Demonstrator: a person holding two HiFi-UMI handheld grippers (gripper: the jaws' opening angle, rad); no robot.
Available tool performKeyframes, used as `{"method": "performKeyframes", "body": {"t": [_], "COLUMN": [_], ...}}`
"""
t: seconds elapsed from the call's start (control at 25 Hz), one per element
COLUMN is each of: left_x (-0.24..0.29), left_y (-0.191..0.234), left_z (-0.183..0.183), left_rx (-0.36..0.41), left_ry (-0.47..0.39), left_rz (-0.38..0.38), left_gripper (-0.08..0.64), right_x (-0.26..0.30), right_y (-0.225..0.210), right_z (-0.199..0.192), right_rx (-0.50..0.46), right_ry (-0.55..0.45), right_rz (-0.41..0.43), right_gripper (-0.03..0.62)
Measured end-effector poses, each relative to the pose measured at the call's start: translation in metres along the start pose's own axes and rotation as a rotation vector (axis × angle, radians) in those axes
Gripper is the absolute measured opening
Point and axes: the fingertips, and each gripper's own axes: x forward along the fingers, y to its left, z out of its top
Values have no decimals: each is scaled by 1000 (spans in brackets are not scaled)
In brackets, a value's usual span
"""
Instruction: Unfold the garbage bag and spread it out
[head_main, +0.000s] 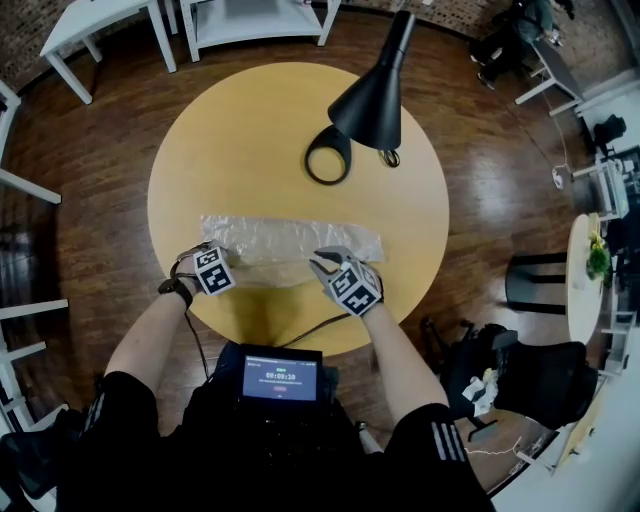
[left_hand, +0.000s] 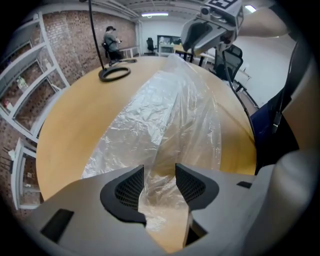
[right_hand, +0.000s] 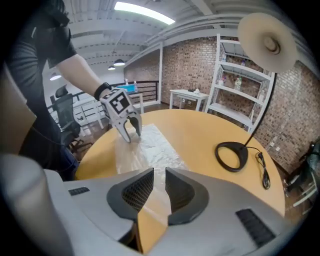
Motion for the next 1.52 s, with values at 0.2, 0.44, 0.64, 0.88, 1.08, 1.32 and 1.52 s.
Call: {"method": "performKeyframes", "body": {"t": [0.2, 0.44, 0.64, 0.88, 1.08, 1.32, 1.52], "left_x": [0, 0, -1, -1, -6, -30, -15], "left_y": [-3, -2, -3, -2, 0, 16, 13], "left_z": [-1, -3, -4, -3, -6, 18, 7], "left_rx": [-1, -12, -25, -27, -19, -19, -23], "left_ry": [3, 1, 1, 9, 24, -40, 29], "left_rz": [5, 14, 21, 24, 42, 120, 85], "left_gripper": [206, 207, 207, 207, 207, 207, 207], "right_x": [-3, 11, 23, 29, 28, 23, 10], "right_y": [-46, -59, -49, -34, -29, -28, -18], "right_z": [-24, -67, -113, -143, -144, -132, -112], "right_rx": [33, 70, 64, 50, 99, 124, 97], "right_ry": [81, 205, 341, 416, 386, 317, 234], "right_rz": [-72, -45, 8, 47, 51, 42, 54], "right_gripper": [97, 98, 114, 117, 121, 121, 122]}}
